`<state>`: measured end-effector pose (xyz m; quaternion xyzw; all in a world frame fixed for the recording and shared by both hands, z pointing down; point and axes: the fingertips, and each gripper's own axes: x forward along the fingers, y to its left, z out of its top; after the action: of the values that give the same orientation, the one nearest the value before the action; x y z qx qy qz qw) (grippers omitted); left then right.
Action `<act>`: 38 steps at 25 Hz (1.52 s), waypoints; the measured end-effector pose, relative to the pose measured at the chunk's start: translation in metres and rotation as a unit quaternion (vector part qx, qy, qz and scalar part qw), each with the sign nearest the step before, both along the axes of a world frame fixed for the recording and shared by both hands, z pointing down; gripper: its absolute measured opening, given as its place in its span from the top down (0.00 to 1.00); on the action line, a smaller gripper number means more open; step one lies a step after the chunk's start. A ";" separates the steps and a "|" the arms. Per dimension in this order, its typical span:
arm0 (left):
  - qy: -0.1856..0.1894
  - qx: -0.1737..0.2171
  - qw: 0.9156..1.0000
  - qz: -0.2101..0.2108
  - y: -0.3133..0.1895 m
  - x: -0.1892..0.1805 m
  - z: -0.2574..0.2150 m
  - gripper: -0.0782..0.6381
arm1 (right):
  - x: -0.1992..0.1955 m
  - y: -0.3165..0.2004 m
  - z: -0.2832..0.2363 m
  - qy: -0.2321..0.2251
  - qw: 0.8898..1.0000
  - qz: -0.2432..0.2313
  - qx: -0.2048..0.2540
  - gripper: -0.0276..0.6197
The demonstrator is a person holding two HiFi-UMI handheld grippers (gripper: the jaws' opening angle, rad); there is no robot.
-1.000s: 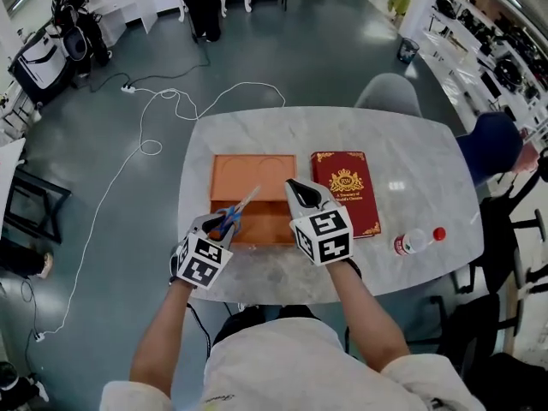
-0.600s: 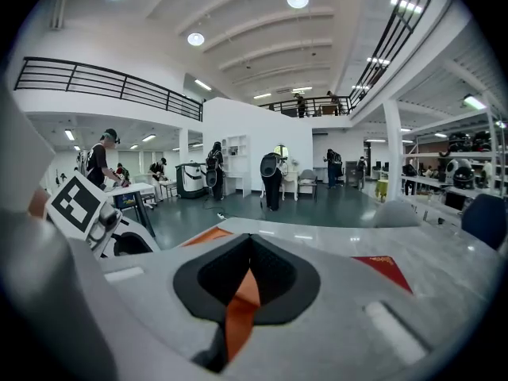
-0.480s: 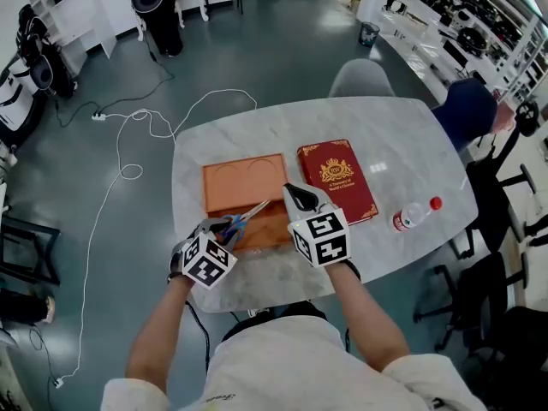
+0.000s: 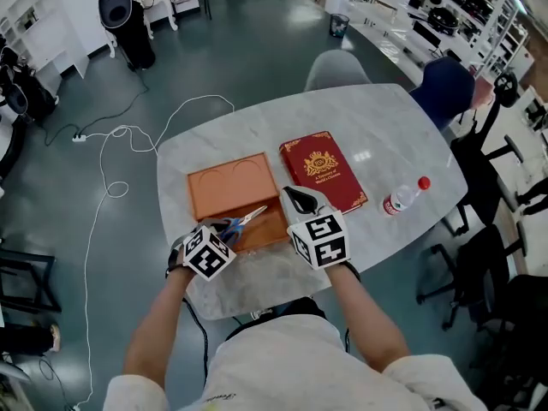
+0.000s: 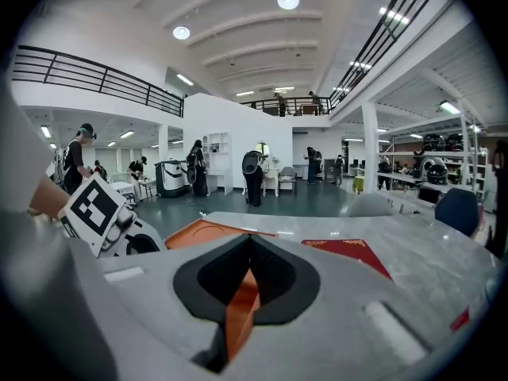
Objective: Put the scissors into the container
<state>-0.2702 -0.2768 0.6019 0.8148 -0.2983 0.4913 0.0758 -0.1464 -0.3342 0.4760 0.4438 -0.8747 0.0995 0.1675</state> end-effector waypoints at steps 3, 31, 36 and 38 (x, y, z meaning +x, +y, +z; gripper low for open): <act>-0.011 -0.013 1.000 0.014 0.000 0.004 0.004 0.77 | 0.004 0.003 0.002 0.000 1.000 0.008 -0.002 0.95; -0.070 -0.061 0.995 0.040 0.002 0.008 0.032 0.77 | 0.011 0.015 0.006 -0.011 1.000 0.016 -0.010 0.95; -0.056 -0.040 0.997 0.020 -0.002 0.002 0.017 0.77 | 0.006 0.017 0.002 -0.011 1.000 0.011 -0.010 0.95; -0.041 -0.029 0.999 0.004 -0.004 0.001 0.009 0.77 | 0.003 0.017 0.001 -0.012 1.000 0.007 -0.009 0.95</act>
<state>-0.2695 -0.2808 0.6107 0.7929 -0.2830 0.5328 0.0853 -0.1437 -0.3170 0.4769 0.4473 -0.8726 0.1133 0.1604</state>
